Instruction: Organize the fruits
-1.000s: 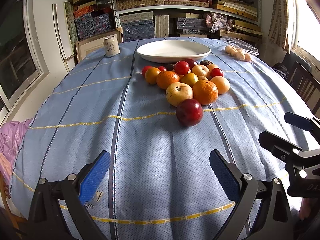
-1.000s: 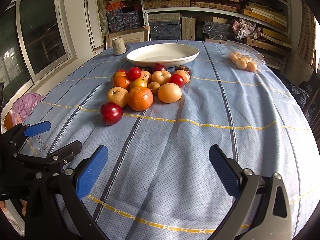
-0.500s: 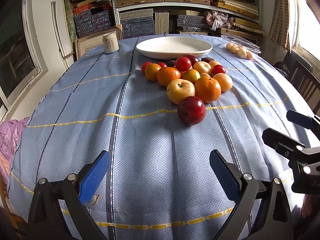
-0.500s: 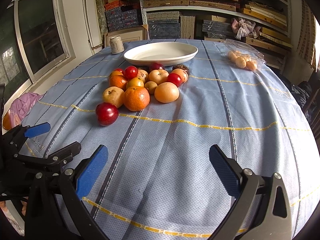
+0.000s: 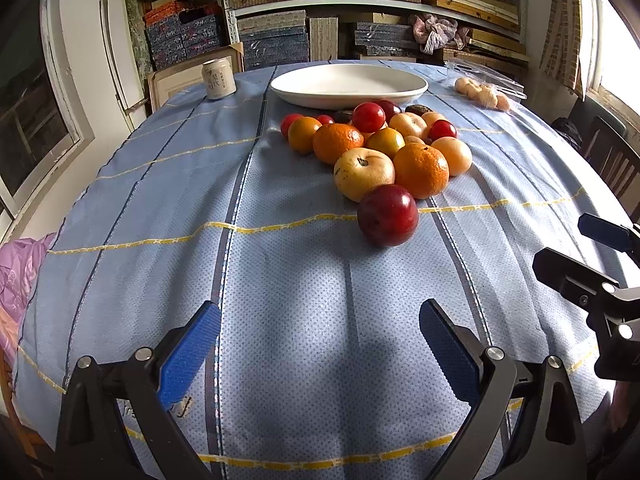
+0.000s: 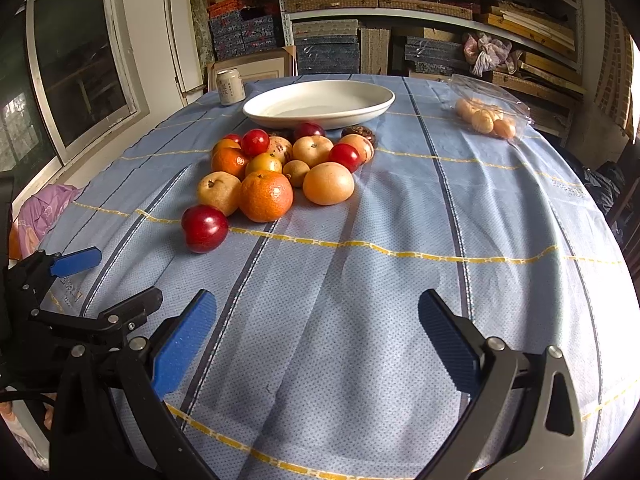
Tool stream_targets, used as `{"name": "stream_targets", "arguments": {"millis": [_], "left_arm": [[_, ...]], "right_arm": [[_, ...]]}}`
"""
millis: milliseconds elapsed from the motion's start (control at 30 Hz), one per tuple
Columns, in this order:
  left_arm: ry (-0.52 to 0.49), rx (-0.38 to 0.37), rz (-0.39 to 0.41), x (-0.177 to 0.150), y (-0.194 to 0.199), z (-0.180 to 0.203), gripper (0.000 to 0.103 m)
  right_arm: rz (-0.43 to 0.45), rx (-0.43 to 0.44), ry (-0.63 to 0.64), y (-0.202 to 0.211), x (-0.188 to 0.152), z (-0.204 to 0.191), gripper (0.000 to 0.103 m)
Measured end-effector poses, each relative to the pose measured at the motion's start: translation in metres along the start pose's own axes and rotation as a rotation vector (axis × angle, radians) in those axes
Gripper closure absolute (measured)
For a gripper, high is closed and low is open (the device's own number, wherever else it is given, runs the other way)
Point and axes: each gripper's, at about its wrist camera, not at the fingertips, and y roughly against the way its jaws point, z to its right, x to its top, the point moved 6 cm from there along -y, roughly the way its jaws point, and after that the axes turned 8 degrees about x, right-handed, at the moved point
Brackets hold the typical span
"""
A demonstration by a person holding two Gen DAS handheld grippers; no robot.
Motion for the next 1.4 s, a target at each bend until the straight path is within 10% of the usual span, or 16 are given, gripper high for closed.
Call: {"name": "stream_targets", "arguments": {"millis": [600, 900, 1400], "left_arm": [[-0.024, -0.170, -0.099, 0.020, -0.031, 0.003, 0.003], [-0.065, -0.198, -0.068, 0.044, -0.040, 0.021, 0.004], [-0.091, -0.256, -0.065, 0.053, -0.049, 0.041, 0.057]], "right_arm": [[-0.039, -0.044, 0.122, -0.017, 0.025, 0.017, 0.004], [0.063, 0.051, -0.056, -0.020, 0.040, 0.060, 0.004], [0.069, 0.144, -0.189, -0.023, 0.038, 0.082, 0.004]]}}
